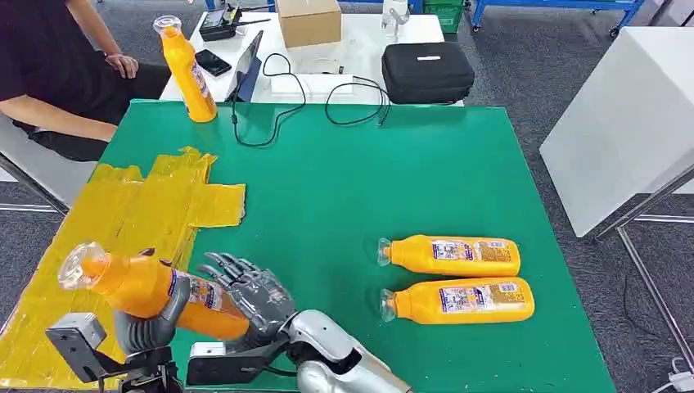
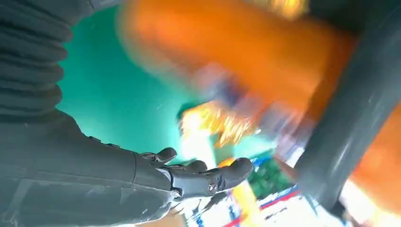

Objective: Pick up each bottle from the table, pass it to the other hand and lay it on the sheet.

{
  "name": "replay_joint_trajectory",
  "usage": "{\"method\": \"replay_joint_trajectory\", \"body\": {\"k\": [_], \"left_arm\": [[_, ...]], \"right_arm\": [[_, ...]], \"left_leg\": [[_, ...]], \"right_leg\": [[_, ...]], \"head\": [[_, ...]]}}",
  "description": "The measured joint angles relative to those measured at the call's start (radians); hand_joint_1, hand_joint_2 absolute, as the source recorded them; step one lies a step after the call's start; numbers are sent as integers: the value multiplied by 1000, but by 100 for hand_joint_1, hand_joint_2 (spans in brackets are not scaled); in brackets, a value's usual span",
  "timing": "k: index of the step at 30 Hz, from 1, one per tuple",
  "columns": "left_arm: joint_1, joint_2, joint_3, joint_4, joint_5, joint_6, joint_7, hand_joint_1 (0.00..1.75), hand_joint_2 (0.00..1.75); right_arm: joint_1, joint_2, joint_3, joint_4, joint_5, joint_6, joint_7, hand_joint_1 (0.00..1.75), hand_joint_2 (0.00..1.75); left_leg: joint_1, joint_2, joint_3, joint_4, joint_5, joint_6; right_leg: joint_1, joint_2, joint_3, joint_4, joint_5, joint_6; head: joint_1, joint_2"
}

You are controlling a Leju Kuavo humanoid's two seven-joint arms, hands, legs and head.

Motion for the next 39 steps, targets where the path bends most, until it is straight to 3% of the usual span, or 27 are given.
{"method": "replay_joint_trajectory", "body": {"k": [4,15,20,24,29,31,34,37,39], "left_arm": [[-57,19,80,-2,-275,223,-34,175,175],[-98,31,133,5,-349,291,-48,175,175],[-135,69,155,70,-640,537,-81,175,175],[-186,61,256,112,-972,562,-202,175,175],[-217,51,371,164,-1290,563,-179,175,175],[-209,63,386,192,-1386,563,-119,175,175],[-176,137,331,236,-1428,563,133,175,175],[-163,252,169,294,-1436,563,432,175,175],[-163,326,53,332,-1438,563,555,175,175]], "right_arm": [[64,-61,-117,-145,16,41,-11,0,0],[108,-114,-201,-273,18,50,-18,0,0],[106,-151,-231,-315,-32,52,-48,0,0],[102,-188,-259,-337,-66,56,-75,0,0],[115,-288,-283,-385,-148,20,-115,0,0],[140,-358,-298,-437,-196,13,-131,0,0],[186,-450,-338,-508,-208,24,-144,0,0],[218,-510,-361,-556,-209,34,-145,0,0],[230,-530,-370,-573,-207,43,-145,0,0]], "left_leg": [[0,0,0,0,0,0],[0,0,0,0,0,0],[0,0,0,0,0,0],[0,0,0,0,1,1],[-2,-1,0,1,1,1],[-2,-3,0,1,1,1],[-2,-1,-1,1,-1,1],[-1,-1,-1,1,-1,1],[0,-1,-1,0,0,0]], "right_leg": [[0,0,0,0,0,0],[0,0,0,0,0,0],[0,-1,1,0,0,0],[0,-1,1,0,0,0],[-1,-1,1,0,1,1],[-1,-3,1,0,0,1],[-2,-2,0,0,1,1],[-1,-2,-1,-1,0,1],[-1,-2,0,0,0,0]], "head": [[0,0],[0,0],[0,0],[0,0],[0,0],[0,0],[0,0],[0,0],[-1,0]]}}
